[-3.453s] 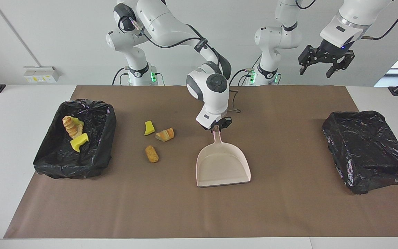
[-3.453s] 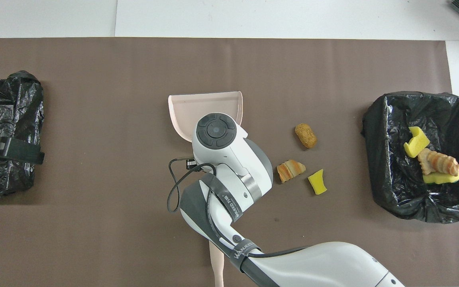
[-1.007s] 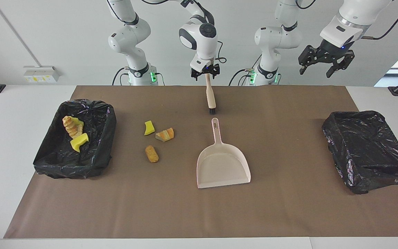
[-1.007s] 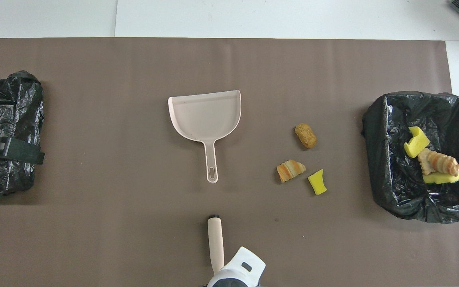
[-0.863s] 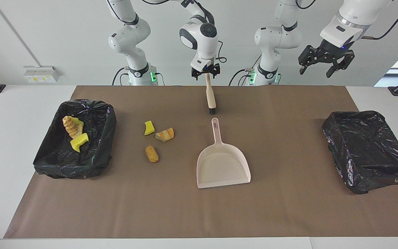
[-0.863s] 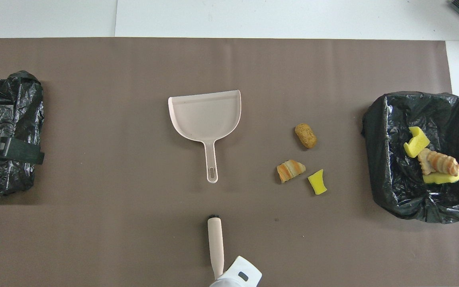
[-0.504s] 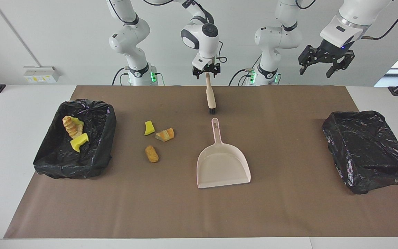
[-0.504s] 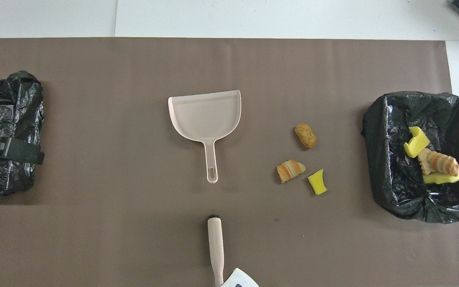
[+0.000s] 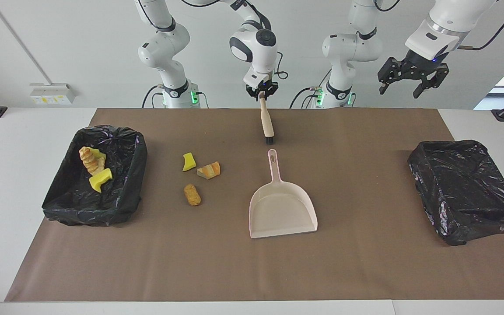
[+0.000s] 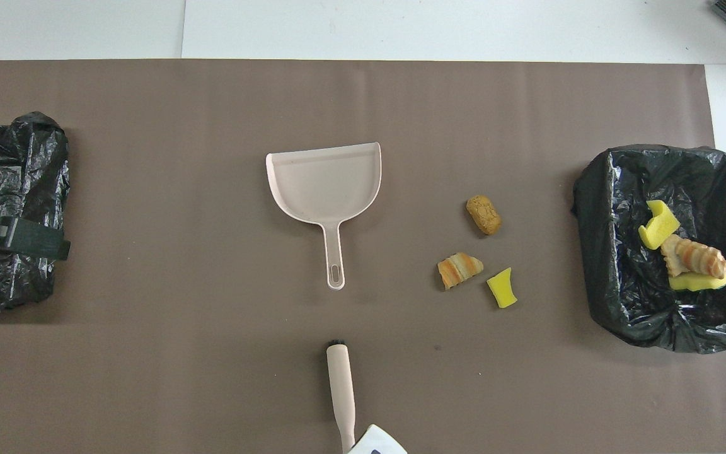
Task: Sweep and dump trash in bin
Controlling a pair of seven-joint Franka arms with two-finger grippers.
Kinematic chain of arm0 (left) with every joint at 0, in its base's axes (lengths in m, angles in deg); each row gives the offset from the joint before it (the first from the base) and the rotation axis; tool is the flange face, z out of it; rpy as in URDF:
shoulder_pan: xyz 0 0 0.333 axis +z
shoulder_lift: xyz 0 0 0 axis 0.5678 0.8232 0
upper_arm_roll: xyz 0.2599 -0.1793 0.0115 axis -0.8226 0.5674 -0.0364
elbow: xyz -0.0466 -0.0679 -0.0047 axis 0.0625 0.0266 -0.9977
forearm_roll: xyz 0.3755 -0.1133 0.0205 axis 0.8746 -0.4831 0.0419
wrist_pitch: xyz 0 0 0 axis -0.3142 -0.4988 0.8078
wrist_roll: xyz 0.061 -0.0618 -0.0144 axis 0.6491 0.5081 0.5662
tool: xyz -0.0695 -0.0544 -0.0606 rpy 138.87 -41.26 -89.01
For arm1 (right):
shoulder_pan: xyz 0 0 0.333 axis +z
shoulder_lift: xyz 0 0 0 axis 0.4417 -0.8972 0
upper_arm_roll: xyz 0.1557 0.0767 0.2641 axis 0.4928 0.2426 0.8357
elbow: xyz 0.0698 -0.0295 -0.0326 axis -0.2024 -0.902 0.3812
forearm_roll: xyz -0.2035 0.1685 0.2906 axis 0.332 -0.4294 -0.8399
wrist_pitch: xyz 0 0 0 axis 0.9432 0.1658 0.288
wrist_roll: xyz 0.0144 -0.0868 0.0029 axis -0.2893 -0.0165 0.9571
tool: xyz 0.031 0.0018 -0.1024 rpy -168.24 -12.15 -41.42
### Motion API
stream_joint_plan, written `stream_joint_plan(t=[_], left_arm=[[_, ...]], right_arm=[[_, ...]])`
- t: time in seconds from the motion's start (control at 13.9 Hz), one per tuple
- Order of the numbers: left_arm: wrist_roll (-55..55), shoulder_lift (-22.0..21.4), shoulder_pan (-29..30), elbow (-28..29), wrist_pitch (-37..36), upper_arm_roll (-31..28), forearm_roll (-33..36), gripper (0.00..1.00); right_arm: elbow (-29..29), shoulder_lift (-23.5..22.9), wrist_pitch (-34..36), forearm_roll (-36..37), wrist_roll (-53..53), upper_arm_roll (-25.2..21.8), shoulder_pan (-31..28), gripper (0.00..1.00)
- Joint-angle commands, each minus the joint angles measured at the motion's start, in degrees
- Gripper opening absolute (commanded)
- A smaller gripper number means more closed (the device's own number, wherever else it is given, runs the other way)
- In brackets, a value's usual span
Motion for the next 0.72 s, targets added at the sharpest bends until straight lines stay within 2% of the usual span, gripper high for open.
stream_joint_plan(t=[0.0,0.29,0.65], left_arm=[[-0.4,-0.9,0.2,0.6,-0.7,0.2,1.0,1.0],[-0.4,-0.9,0.2,0.6,-0.7,0.3,1.0,1.0],[-0.4,-0.9,0.2,0.6,-0.7,0.2,1.0,1.0]], right_arm=[[2.8,-2.1,-1.1,-1.4,-1.3,-0.3,-0.5,0.0],[3.7,-1.3,0.5,-0.2,-0.5,-0.6,-2.5,0.0],[3.9,4.5,8.8,6.3,-0.9,-0.9,-7.5,0.0]])
